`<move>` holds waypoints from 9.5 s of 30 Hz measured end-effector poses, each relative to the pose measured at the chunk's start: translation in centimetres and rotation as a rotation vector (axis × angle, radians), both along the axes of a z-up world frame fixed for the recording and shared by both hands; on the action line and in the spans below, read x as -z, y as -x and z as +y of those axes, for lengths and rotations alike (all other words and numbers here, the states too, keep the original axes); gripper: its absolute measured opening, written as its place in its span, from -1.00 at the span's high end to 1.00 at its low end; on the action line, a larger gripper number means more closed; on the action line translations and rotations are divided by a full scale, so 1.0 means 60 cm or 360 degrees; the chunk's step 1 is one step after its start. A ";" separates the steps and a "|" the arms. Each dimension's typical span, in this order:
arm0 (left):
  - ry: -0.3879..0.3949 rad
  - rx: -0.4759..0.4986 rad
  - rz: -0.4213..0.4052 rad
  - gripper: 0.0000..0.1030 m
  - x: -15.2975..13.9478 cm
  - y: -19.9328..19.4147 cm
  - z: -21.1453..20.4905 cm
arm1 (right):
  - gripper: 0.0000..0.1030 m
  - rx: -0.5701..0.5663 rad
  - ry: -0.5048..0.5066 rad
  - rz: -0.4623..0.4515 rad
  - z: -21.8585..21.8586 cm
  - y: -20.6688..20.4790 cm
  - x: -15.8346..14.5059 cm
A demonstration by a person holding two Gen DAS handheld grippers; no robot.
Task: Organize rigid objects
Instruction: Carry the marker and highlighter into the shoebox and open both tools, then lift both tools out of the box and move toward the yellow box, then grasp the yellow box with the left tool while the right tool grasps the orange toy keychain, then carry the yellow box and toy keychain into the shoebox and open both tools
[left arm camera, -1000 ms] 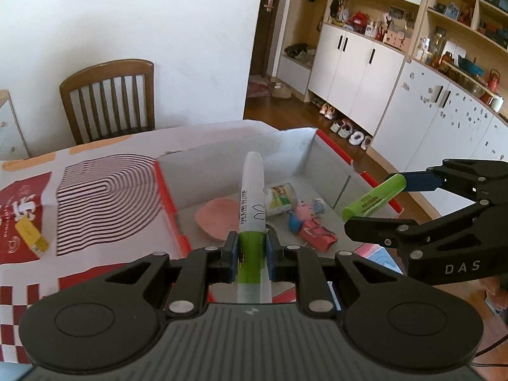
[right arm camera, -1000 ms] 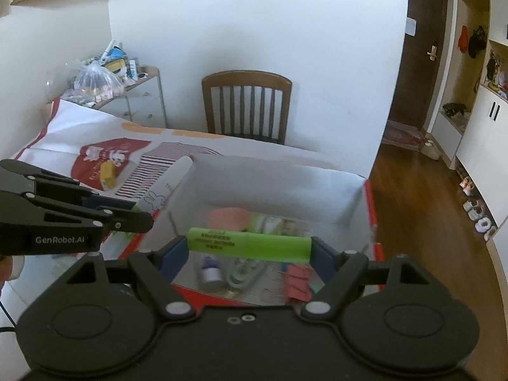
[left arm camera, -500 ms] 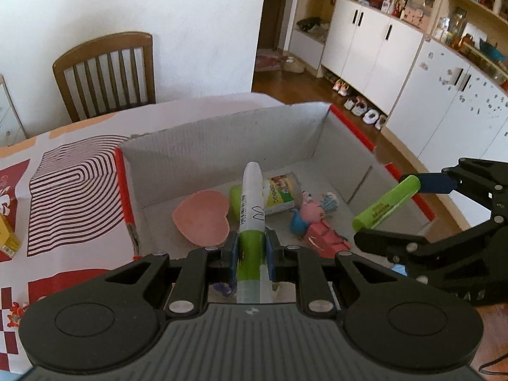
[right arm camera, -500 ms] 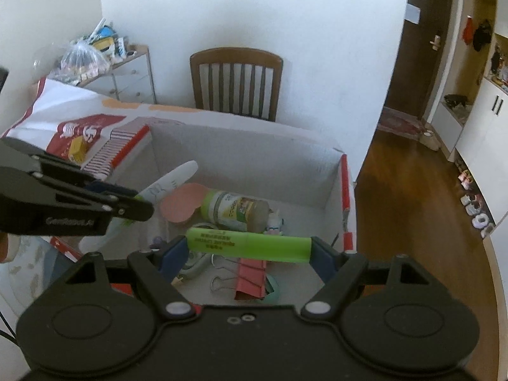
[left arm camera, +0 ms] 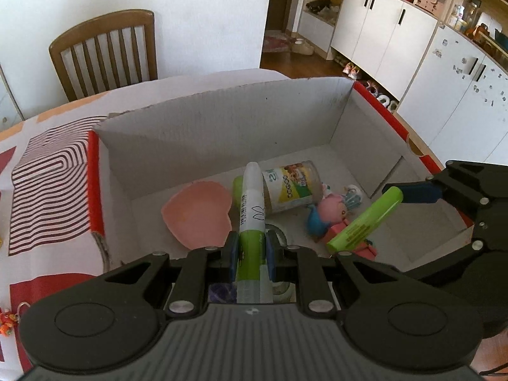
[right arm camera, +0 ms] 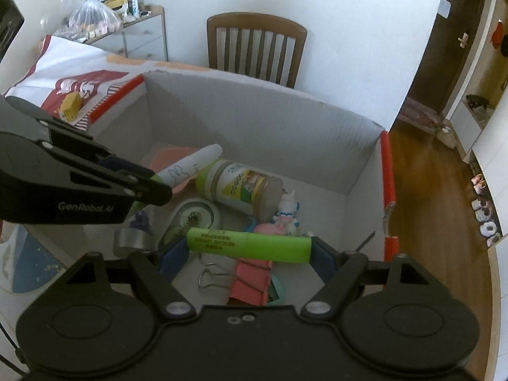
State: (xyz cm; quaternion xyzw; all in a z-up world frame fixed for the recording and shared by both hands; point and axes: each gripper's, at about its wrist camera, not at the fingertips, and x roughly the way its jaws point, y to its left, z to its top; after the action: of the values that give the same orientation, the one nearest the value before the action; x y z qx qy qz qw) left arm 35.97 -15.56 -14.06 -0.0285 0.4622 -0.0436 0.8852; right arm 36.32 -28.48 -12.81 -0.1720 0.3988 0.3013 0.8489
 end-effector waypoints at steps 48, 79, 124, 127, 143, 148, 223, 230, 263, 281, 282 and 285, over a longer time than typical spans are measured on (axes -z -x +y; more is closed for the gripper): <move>0.0069 -0.0075 -0.0045 0.65 -0.041 0.041 0.001 | -0.76 0.0015 -0.0030 0.0032 -0.013 0.012 -0.032; 0.0109 -0.0228 -0.0441 -0.43 -0.173 0.231 0.130 | -0.99 -0.0083 -0.0332 -0.0127 0.048 0.144 -0.160; -0.0017 -0.0347 -0.0481 -0.99 -0.071 0.188 0.537 | -0.95 -0.0231 -0.0223 -0.0026 0.472 0.213 -0.040; -0.0056 -0.0351 -0.0471 -0.99 -0.051 0.164 0.540 | -0.94 -0.0259 -0.0192 -0.0026 0.493 0.207 -0.024; -0.0125 -0.0374 -0.0385 -0.99 0.037 0.082 0.565 | -0.51 -0.0462 -0.0064 0.0023 0.570 0.181 0.055; -0.0099 -0.0372 -0.0351 -0.99 0.061 0.062 0.574 | -0.43 -0.0503 -0.0032 0.0033 0.576 0.179 0.066; -0.0127 -0.0209 -0.0288 0.43 -0.072 0.231 0.436 | 0.23 0.0011 -0.0151 -0.0073 0.365 0.238 -0.107; -0.0128 -0.0149 -0.0326 0.43 -0.111 0.236 0.372 | 0.23 0.0055 -0.0180 -0.0110 0.303 0.230 -0.135; -0.0161 0.0012 -0.0261 0.43 -0.110 0.103 0.038 | 0.23 0.0224 -0.0216 -0.0088 -0.012 0.069 -0.116; -0.0227 -0.0039 -0.0071 0.43 -0.012 0.015 -0.016 | 0.23 0.0176 -0.0100 0.0007 -0.023 -0.015 -0.023; -0.0231 -0.0039 -0.0064 0.43 -0.009 0.013 -0.017 | 0.23 0.0164 -0.0089 0.0009 -0.020 -0.015 -0.019; -0.0219 -0.0038 -0.0045 0.43 -0.003 0.009 -0.022 | 0.23 0.0136 -0.0070 0.0025 -0.015 -0.016 -0.010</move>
State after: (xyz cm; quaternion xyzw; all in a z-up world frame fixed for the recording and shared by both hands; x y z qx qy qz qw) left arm 35.40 -16.87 -13.91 0.0276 0.4512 -0.0015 0.8920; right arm 37.25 -29.38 -12.21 -0.1337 0.4055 0.2748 0.8615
